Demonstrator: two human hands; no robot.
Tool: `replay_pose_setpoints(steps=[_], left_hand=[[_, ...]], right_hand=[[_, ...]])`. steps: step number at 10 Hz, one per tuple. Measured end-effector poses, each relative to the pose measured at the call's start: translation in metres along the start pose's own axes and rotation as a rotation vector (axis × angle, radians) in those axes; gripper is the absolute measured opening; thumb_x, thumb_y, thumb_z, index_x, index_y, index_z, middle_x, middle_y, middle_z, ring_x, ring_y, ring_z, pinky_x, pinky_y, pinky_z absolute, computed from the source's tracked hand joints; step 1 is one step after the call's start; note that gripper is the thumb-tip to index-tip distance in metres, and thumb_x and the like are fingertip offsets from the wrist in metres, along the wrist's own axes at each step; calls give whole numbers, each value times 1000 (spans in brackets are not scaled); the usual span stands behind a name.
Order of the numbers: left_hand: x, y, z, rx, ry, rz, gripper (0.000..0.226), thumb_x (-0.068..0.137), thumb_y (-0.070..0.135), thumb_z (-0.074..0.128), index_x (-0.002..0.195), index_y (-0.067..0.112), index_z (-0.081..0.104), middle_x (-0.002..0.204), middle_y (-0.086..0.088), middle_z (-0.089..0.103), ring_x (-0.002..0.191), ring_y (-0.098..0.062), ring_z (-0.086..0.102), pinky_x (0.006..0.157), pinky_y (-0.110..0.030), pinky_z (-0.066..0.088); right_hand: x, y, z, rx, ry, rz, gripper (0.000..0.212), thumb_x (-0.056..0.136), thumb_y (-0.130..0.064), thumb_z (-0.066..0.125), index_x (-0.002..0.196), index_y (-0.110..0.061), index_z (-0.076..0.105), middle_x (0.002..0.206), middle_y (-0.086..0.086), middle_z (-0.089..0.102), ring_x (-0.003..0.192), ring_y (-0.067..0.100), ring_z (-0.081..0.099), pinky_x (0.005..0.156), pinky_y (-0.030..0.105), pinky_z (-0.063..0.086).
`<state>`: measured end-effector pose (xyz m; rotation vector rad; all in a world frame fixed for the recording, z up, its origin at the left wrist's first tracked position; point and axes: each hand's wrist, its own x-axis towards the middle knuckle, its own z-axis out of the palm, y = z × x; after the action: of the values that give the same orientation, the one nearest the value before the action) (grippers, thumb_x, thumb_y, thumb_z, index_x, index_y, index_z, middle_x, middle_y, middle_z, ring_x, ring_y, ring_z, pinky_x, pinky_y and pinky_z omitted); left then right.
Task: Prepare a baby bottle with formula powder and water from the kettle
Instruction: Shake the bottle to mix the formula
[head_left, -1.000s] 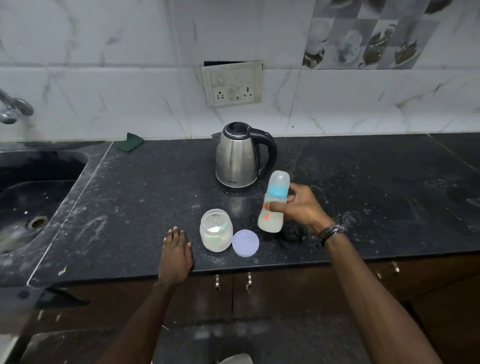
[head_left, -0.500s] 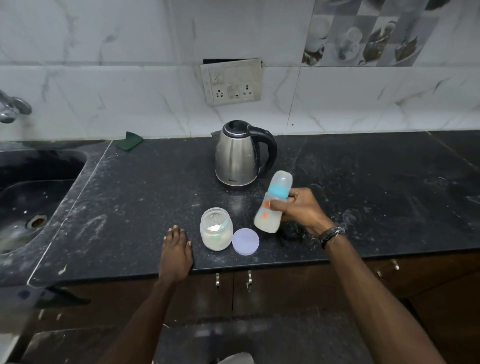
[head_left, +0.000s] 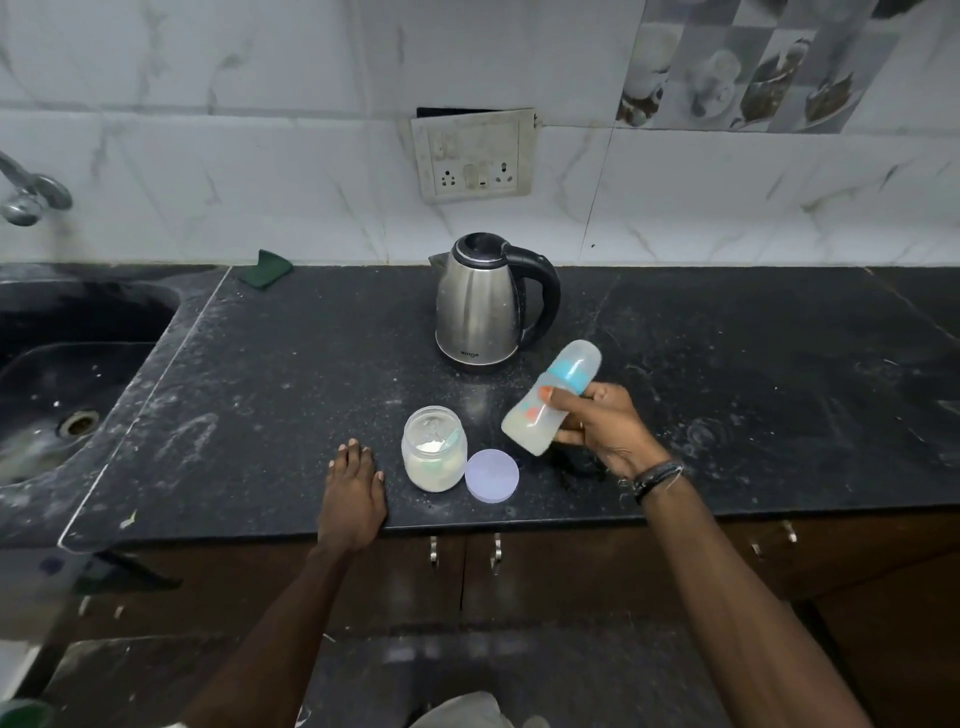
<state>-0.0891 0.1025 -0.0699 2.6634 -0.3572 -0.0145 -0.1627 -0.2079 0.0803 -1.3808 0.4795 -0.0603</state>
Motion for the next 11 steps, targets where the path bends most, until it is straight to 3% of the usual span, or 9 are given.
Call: replay_pose_setpoints(steps=[2, 3, 4, 5, 6, 7, 9, 10, 11], left_hand=[[0, 1, -1, 13, 7, 2, 47, 102, 16, 41, 143, -5, 39, 156, -25, 29, 147, -38, 23, 123, -46, 15], [-1, 2, 0, 20, 3, 4, 46, 102, 16, 40, 143, -6, 40, 155, -26, 30, 147, -39, 24, 122, -47, 15], [-1, 2, -2, 21, 10, 5, 46, 102, 16, 41, 143, -5, 40, 156, -25, 30, 147, -38, 23, 123, -45, 15], [-1, 3, -2, 16, 15, 8, 46, 102, 15, 41, 143, -6, 40, 155, -26, 30, 147, -39, 24, 123, -46, 15], [-2, 2, -2, 14, 5, 1, 46, 102, 15, 41, 143, -5, 40, 155, -25, 30, 147, -38, 23, 123, -46, 15], [-1, 4, -3, 11, 15, 9, 46, 102, 16, 41, 143, -5, 40, 155, -25, 30, 148, -38, 23, 123, -46, 15], [-1, 3, -3, 15, 11, 5, 46, 102, 16, 41, 143, -5, 40, 156, -25, 30, 148, -38, 23, 123, -46, 15], [-2, 4, -3, 5, 13, 4, 46, 102, 15, 42, 142, -6, 41, 155, -26, 30, 147, -39, 23, 123, -46, 15], [-2, 3, -3, 3, 3, -9, 45, 102, 15, 41, 142, -6, 41, 155, -26, 30, 147, -39, 23, 122, -46, 15]], right_hand=[[1, -4, -3, -117, 1, -38, 34, 77, -14, 83, 106, 0, 70, 97, 12, 77, 86, 22, 75, 62, 31, 60], [3, -6, -2, 117, 149, -86, 34, 82, -21, 78, 109, -3, 66, 102, 13, 75, 92, 22, 74, 73, 37, 61], [2, -7, -2, 8, 2, 2, 39, 80, -25, 79, 108, 0, 68, 101, 15, 76, 88, 22, 75, 65, 32, 61], [2, -9, -3, 146, -2, -49, 51, 75, -29, 79, 114, 2, 66, 100, 12, 76, 91, 24, 75, 67, 33, 61], [2, -11, -3, 238, 97, -31, 36, 84, -26, 76, 110, -3, 65, 102, 12, 76, 91, 22, 75, 68, 34, 62], [0, -9, -6, 9, -58, -17, 47, 76, -29, 80, 112, 1, 68, 102, 14, 76, 89, 23, 75, 62, 28, 60], [-1, -14, -3, 35, -47, -39, 36, 81, -26, 77, 106, -1, 69, 100, 13, 76, 89, 22, 75, 65, 30, 61], [-2, -13, 0, 31, -86, -94, 50, 74, -29, 79, 112, 1, 68, 99, 12, 77, 89, 23, 75, 65, 31, 61], [-1, -13, 2, 178, 31, -99, 38, 81, -27, 76, 109, -2, 68, 97, 9, 77, 90, 23, 75, 69, 34, 62]])
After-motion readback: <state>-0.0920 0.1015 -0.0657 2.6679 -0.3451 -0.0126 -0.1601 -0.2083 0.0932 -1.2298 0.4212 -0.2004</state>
